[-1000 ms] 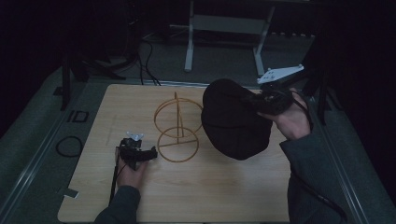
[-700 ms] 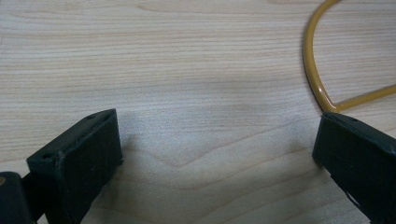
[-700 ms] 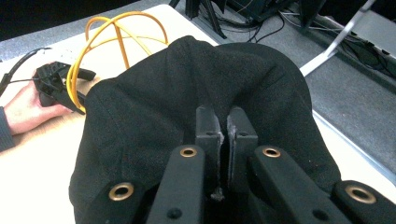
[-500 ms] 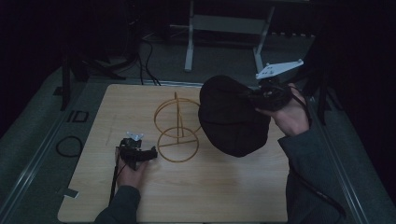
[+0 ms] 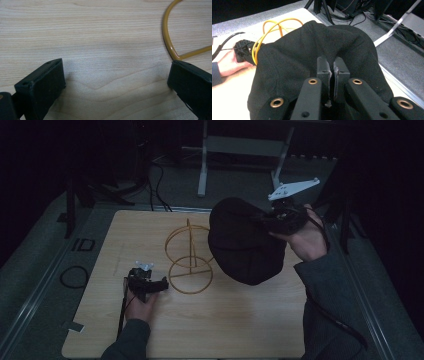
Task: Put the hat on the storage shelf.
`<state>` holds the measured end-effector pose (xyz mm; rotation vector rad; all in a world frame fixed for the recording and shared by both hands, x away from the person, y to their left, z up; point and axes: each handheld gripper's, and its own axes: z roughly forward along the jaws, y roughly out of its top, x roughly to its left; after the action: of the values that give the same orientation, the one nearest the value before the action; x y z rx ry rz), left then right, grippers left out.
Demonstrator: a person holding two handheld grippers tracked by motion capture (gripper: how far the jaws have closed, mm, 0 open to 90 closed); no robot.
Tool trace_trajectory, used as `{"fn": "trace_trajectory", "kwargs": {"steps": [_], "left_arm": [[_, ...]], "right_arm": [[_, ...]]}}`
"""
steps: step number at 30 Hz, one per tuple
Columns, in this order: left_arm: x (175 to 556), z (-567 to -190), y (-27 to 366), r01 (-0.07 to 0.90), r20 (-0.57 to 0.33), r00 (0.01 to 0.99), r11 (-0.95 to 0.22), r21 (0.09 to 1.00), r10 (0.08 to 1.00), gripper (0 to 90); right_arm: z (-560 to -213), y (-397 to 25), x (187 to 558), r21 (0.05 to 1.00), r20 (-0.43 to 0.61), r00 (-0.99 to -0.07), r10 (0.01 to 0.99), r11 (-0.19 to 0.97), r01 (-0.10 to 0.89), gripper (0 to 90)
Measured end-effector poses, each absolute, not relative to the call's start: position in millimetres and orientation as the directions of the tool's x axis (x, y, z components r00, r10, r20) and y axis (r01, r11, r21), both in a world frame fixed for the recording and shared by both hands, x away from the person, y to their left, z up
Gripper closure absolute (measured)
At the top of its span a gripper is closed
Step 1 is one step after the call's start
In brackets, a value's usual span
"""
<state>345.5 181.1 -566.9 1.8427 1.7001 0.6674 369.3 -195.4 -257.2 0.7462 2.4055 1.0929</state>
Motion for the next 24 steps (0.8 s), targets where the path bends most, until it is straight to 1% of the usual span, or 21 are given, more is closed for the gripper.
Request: {"fn": "trace_trajectory", "kwargs": {"steps": [24], "left_arm": [[345.6, -567.0, 181.2, 0.729, -0.002, 0.082, -0.059, 0.682, 0.997, 0.7]], "right_arm": [[-237.6, -167.5, 371.1, 0.775, -0.158, -0.809, 0.566, 0.578, 0.253, 86.1]]}}
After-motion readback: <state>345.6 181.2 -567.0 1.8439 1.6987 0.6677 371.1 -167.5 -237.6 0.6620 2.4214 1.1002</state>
